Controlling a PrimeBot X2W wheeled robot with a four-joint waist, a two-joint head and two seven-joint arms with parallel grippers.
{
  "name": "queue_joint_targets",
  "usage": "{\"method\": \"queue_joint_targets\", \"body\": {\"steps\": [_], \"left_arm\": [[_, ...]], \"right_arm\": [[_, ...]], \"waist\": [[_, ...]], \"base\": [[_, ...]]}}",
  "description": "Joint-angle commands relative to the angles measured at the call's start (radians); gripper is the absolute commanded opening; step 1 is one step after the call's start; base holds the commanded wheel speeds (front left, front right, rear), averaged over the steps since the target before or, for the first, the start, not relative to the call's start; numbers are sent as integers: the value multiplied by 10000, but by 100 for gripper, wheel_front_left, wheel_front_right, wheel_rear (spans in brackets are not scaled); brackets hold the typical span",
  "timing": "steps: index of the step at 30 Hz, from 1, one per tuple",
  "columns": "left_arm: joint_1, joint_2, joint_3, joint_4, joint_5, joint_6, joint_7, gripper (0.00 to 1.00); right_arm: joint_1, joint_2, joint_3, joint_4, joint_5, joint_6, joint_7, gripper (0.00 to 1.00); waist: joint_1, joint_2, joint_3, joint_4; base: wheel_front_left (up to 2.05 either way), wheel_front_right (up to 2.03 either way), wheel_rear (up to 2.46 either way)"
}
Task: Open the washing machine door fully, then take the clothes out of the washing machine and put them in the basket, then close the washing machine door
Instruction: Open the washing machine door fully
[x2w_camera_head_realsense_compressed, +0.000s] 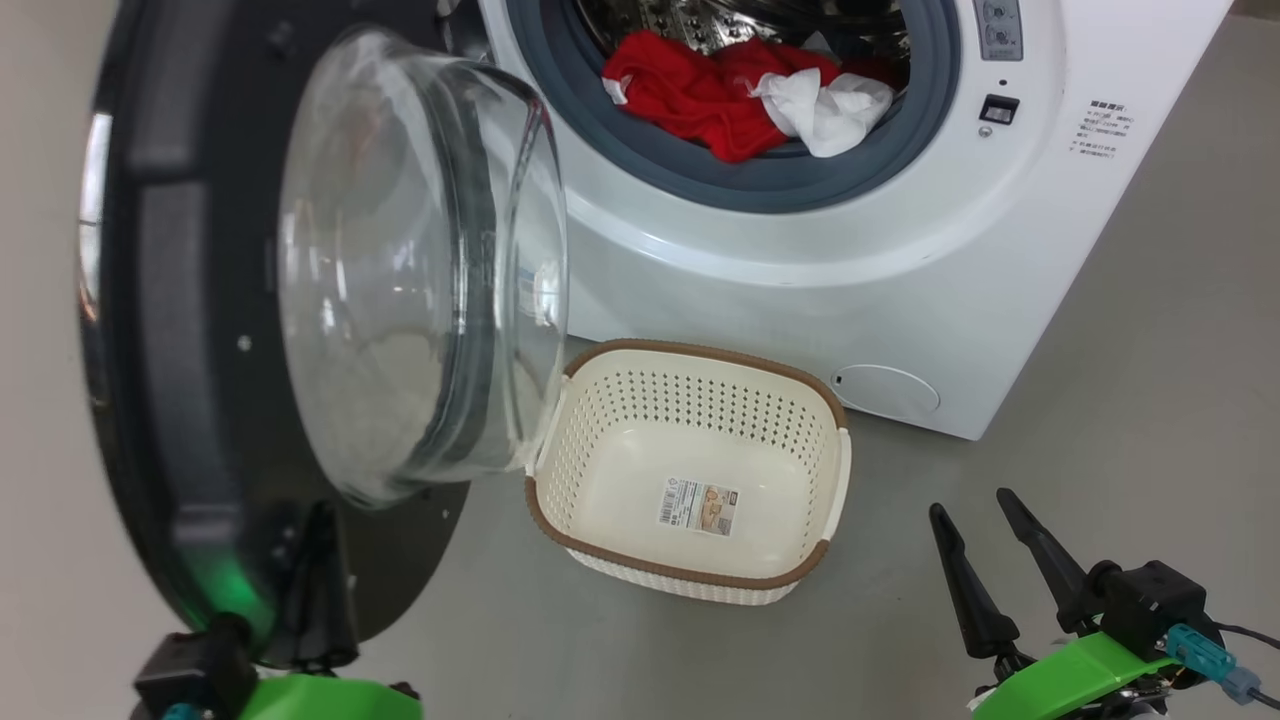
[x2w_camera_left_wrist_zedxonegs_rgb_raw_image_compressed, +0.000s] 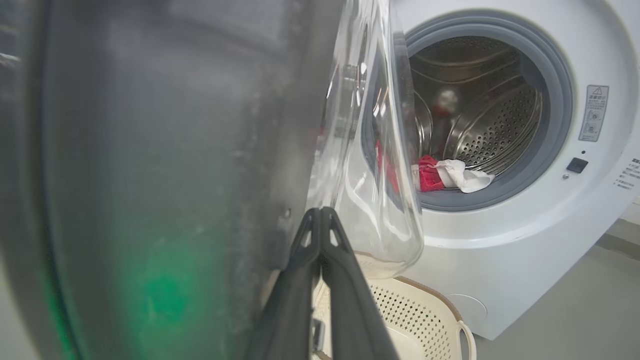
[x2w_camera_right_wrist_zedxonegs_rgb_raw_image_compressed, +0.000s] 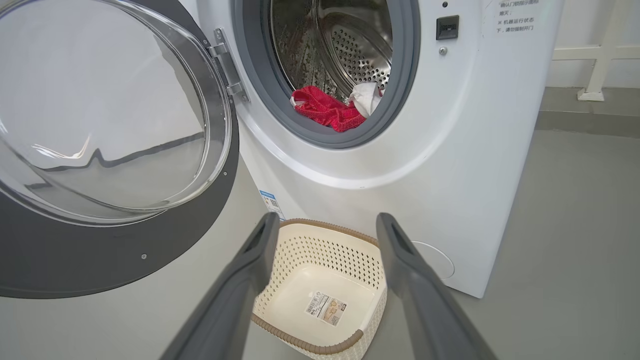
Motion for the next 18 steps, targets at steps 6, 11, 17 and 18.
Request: {"method": "queue_joint_targets", "body": {"steps": [6, 11, 17, 18], "left_arm": [[-325, 160, 1621, -395, 474, 60, -71, 0], [-696, 160, 2812, -237, 863, -152, -71, 0], [-1192, 160, 4077, 220, 1260, -477, -71, 0], [-1284, 160, 4264, 281, 1329, -510, -71, 0]], "right_arm": [[-369, -150, 216, -295, -175, 65, -66, 100], [-442, -253, 220, -320, -172, 65, -67, 100], [-534, -361, 260, -327, -155, 65, -67, 100], [-547, -377, 265, -329, -155, 65, -67, 100]], "waist": [[-1, 0, 197, -106], [-1, 0, 413, -166], [-1, 0, 574, -263], [-1, 0, 598, -280]], "base": [[0, 0, 0], [0, 0, 0], [0, 0, 0], [0, 0, 0]]}}
